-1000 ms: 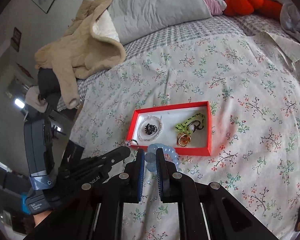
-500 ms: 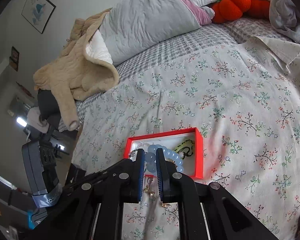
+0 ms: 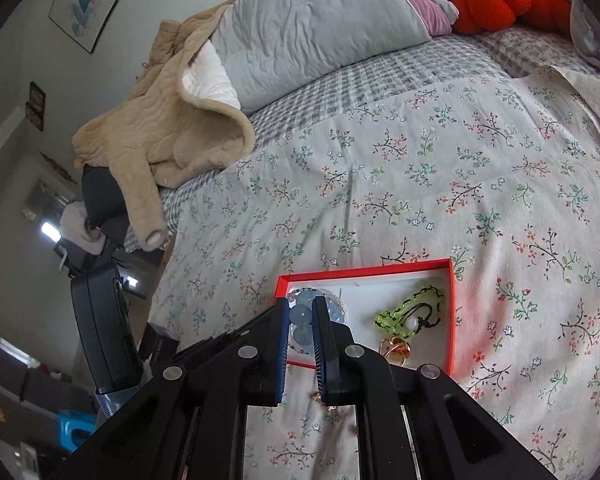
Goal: Organize jewelry
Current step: 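Lower both bracelets into the red box and open both tools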
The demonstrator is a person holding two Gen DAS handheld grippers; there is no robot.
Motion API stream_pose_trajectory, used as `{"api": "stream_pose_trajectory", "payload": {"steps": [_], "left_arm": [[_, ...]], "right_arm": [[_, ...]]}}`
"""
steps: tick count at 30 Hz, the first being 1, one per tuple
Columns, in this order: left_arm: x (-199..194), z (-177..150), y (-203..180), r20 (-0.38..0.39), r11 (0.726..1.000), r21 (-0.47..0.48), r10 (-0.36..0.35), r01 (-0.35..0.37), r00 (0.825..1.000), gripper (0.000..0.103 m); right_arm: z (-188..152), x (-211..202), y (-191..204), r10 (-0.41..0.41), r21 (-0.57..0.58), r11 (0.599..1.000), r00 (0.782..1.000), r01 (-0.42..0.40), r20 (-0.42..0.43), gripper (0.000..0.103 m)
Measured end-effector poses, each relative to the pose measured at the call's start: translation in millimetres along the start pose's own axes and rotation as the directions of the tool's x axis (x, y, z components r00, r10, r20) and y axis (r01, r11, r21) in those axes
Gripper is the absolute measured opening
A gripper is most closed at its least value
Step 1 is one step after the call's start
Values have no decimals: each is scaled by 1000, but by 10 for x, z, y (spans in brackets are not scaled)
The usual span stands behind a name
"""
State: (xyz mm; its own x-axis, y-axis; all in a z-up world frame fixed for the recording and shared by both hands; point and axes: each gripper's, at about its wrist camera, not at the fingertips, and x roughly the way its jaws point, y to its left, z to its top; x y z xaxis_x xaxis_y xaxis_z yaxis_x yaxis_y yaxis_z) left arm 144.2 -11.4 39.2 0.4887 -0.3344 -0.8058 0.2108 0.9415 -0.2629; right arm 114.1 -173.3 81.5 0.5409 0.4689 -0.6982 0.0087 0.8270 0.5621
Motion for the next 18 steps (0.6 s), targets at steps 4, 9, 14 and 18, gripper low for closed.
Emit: {"api": "stream_pose_trajectory", "payload": {"steps": [4, 9, 14, 18], "left_arm": [[65, -11, 31, -8, 999, 9, 42, -42, 999, 4], [149, -36, 0, -19, 996, 40, 85, -85, 996, 3], [184, -30, -53, -21, 996, 50, 79, -78, 997, 3], [185, -30, -110, -21, 991, 72, 110, -109, 994, 5]], "right_arm": [[-23, 130, -94, -45, 3, 999, 999, 45, -31, 11], [-10, 116, -256, -114, 4, 993, 993, 114, -21, 11], [17, 99, -417, -151, 25, 988, 988, 152, -16, 12], [41, 31, -469, -159, 56, 986, 987, 159, -4, 14]]}}
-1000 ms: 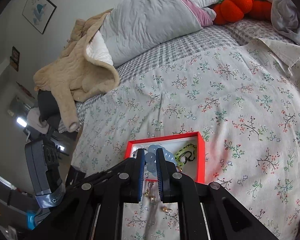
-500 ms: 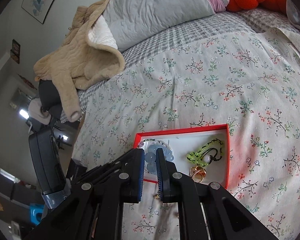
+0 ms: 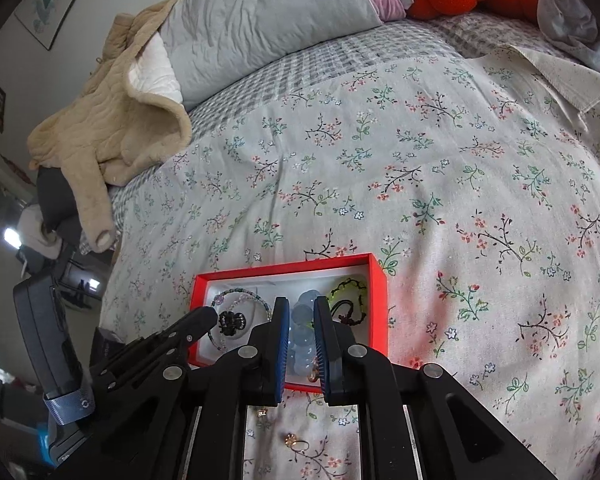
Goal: Organize jewelry
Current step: 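Lower both bracelets into the red box and open both tools, then move both open tools toward the gold earrings beside the red box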
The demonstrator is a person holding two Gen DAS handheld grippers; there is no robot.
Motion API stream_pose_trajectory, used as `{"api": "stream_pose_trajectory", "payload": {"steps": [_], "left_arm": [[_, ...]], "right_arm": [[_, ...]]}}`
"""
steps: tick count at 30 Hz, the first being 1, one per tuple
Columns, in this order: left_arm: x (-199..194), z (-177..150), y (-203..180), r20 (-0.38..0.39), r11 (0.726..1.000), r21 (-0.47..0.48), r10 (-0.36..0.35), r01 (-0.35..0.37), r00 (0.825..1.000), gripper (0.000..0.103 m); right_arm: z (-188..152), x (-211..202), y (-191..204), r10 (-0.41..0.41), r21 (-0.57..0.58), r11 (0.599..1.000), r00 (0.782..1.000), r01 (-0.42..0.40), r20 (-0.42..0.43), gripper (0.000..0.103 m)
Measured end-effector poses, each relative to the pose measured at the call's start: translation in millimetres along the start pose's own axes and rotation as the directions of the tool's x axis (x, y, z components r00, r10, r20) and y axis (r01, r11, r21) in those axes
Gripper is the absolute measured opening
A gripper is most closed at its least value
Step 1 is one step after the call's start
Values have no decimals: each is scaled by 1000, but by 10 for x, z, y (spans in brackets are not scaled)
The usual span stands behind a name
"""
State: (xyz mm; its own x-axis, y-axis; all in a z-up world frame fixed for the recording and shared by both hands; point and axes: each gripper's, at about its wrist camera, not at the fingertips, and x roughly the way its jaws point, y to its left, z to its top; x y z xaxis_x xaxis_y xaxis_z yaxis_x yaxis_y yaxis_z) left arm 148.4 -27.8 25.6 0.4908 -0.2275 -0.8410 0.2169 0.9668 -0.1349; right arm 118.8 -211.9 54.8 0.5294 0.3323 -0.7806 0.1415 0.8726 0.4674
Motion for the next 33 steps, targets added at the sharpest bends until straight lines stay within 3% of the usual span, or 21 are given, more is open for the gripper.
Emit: {"api": "stream_pose_trajectory", "payload": {"steps": [3, 6, 8, 9, 21, 33], "left_arm": [[-66, -5, -25, 0, 1000, 8, -4, 4, 1000, 27], [-159, -20, -31, 6, 1000, 19, 8, -8, 1000, 34], [-217, -48, -26, 2, 1000, 28, 13, -13, 1000, 42], [-250, -69, -19, 3, 999, 33, 19, -19, 1000, 48], [-463, -389, 170, -11, 994, 78, 83, -82, 996, 76], [-328, -768, 299, -83, 985, 149, 100, -86, 992, 79]], "right_arm": [[17, -109, 29, 17, -17, 1000, 1000, -17, 9, 20], [-10, -214, 87, 11, -47, 999, 1000, -10, 9, 33], [-50, -291, 110, 12, -60, 998, 1000, -12, 14, 58], [-73, -330, 121, 12, -69, 998, 1000, -10, 18, 61], [-399, -435, 185, -79, -184, 980, 997, 74, -17, 66], [-816, -252, 87, -201, -293, 941, 976, 170, -80, 71]]}}
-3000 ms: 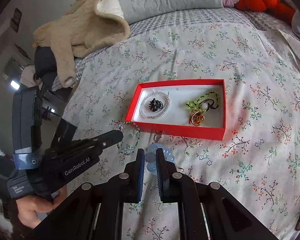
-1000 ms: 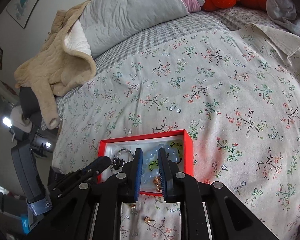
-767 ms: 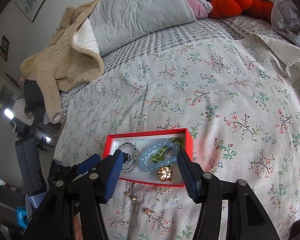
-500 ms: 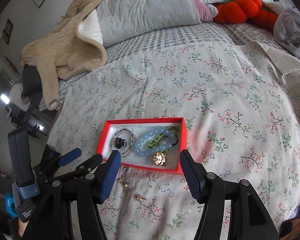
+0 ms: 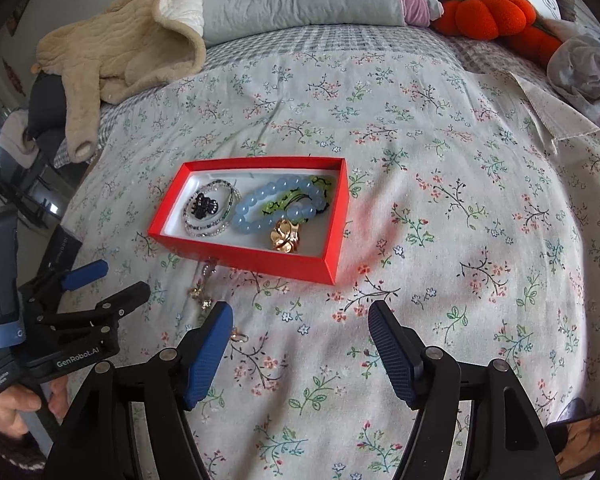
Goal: Organize jewelry
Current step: 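Move both open tools toward the gold earrings beside the red box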
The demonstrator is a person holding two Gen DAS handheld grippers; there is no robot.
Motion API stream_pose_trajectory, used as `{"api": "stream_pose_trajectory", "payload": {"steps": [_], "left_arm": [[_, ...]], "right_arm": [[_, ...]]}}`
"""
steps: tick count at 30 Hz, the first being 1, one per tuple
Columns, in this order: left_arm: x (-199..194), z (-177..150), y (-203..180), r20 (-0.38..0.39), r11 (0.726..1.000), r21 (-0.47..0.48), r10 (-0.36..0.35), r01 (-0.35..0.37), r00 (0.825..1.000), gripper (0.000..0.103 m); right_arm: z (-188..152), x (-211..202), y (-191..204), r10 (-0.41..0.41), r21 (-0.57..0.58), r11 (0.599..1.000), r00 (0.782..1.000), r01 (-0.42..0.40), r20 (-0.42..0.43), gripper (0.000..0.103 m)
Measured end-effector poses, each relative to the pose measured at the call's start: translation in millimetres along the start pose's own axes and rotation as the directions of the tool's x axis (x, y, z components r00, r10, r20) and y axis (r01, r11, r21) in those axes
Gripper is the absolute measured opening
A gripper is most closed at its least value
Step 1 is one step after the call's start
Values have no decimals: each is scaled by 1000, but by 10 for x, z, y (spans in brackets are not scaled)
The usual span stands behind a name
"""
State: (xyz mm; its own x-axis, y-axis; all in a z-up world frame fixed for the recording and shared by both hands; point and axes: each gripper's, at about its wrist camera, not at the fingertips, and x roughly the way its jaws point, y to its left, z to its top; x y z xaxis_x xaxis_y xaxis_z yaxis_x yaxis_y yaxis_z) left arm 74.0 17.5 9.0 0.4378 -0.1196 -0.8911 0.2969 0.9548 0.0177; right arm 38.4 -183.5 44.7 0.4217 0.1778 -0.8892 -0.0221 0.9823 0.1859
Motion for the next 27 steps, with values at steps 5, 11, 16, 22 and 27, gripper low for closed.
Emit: {"api": "stream_pose_trajectory", "payload": {"steps": [5, 11, 16, 22, 27], "left_arm": [[74, -153, -10, -9, 998, 56, 11, -11, 1000, 79], [168, -302, -9, -15, 995, 100, 4, -3, 1000, 79], [305, -426, -8, -12, 992, 124, -10, 11, 1000, 79], [391, -483, -30, 1, 985, 172, -33, 32, 999, 79], [412, -452, -25, 8, 985, 164, -56, 54, 998, 79]], "right_arm": [[-158, 130, 63, -24, -51, 998, 999, 21, -49, 72], [-315, 254, 154, -41, -104, 994, 996, 32, -84, 72], [-481, 389, 269, -37, -187, 982, 996, 23, -76, 72], [-612, 620, 334, -24, -239, 971, 997, 6, -74, 72], [-570, 676, 347, -1, -219, 976, 1000, -1, -9, 72]]}}
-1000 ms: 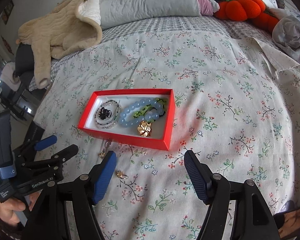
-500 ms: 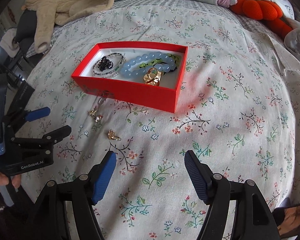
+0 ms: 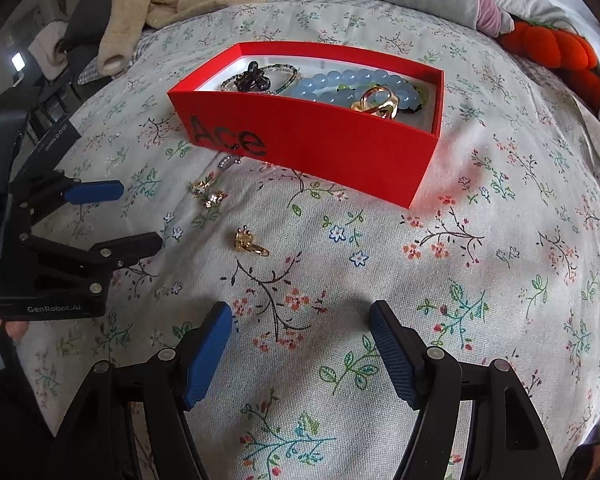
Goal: Organize jewelry
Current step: 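Move both open tools toward the gold earrings beside the red box, then grasp a gold earring with the right tool while the left grasps another gold earring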
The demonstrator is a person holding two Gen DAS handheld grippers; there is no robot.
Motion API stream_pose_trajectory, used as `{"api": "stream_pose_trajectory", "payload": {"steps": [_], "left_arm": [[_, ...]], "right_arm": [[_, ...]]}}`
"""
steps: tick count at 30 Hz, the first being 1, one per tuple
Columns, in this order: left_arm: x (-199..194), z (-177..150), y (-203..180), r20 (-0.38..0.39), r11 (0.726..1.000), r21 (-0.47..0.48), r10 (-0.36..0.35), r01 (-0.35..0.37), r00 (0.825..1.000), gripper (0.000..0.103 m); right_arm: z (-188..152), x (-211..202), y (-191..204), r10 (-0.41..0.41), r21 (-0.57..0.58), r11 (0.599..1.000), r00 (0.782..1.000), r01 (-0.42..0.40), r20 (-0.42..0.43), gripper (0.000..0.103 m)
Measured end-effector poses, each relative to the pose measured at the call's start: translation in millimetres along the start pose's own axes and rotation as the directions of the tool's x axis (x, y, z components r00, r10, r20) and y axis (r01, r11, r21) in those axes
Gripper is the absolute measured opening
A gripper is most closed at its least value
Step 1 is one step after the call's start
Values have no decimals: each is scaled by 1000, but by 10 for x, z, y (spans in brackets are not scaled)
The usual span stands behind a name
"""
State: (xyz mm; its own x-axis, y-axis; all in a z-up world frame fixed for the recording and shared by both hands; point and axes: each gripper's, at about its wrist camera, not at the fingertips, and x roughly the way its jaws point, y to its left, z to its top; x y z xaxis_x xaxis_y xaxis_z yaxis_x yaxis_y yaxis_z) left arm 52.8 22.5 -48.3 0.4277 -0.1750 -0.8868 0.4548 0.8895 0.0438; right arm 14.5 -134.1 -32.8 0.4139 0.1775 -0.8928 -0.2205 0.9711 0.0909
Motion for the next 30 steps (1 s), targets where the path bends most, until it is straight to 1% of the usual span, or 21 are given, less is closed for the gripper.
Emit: {"api": "stream_pose_trajectory", "payload": {"steps": [6, 7, 9, 11, 12, 14, 15, 17, 19, 20, 22, 23, 25, 28, 30], "left_arm": [[12, 42, 0, 1, 1000, 2, -15, 15, 1000, 79], [4, 32, -7, 0, 1000, 1, -20, 20, 1000, 79], [4, 32, -7, -3, 1000, 0, -30, 30, 1000, 79], [3, 32, -4, -4, 999, 1, -42, 42, 999, 79], [1, 32, -4, -4, 999, 2, -47, 47, 999, 79], [-1, 35, 2, -3, 998, 1, -55, 55, 998, 78], [-2, 36, 4, -3, 998, 0, -58, 58, 998, 76], [-9, 40, 13, -1, 998, -3, -65, 65, 998, 73], [-18, 50, 20, 2, 997, -7, -75, 75, 997, 67], [-22, 56, 21, 3, 997, -7, -79, 79, 997, 65], [-29, 72, 23, 8, 996, -7, -90, 90, 996, 55], [-30, 83, 20, 11, 995, -7, -95, 96, 995, 52], [-30, 104, 8, 14, 993, -6, -116, 117, 993, 42], [-4, 149, -43, 8, 989, 5, -148, 148, 989, 33], [33, 180, -88, -1, 989, 15, -149, 149, 989, 32]], "right_arm": [[93, 68, 81, 11, -1, 1000, 999, -11, 38, 72], [104, 78, 96, 12, -4, 1000, 999, -12, 41, 69], [123, 73, 110, 21, -8, 1000, 999, -21, 47, 63], [145, 79, 121, 33, -11, 999, 998, -32, 46, 53], [157, 81, 125, 36, -10, 999, 998, -36, 46, 51], [176, 89, 135, 45, -8, 999, 998, -45, 48, 41], [185, 92, 143, 51, -10, 999, 998, -51, 48, 38], [197, 96, 161, 67, -15, 998, 997, -67, 47, 27], [214, 105, 188, 79, -26, 997, 996, -78, 42, 17], [220, 101, 195, 77, -28, 997, 996, -76, 42, 18], [227, 92, 192, 81, -22, 997, 996, -80, 39, 17], [220, 77, 178, 83, -18, 996, 996, -83, 38, 17], [213, 51, 161, 85, -12, 996, 996, -85, 35, 17], [203, 29, 128, 85, -3, 996, 996, -85, 29, 17], [205, 22, 104, 83, 4, 997, 996, -83, 26, 17]]}}
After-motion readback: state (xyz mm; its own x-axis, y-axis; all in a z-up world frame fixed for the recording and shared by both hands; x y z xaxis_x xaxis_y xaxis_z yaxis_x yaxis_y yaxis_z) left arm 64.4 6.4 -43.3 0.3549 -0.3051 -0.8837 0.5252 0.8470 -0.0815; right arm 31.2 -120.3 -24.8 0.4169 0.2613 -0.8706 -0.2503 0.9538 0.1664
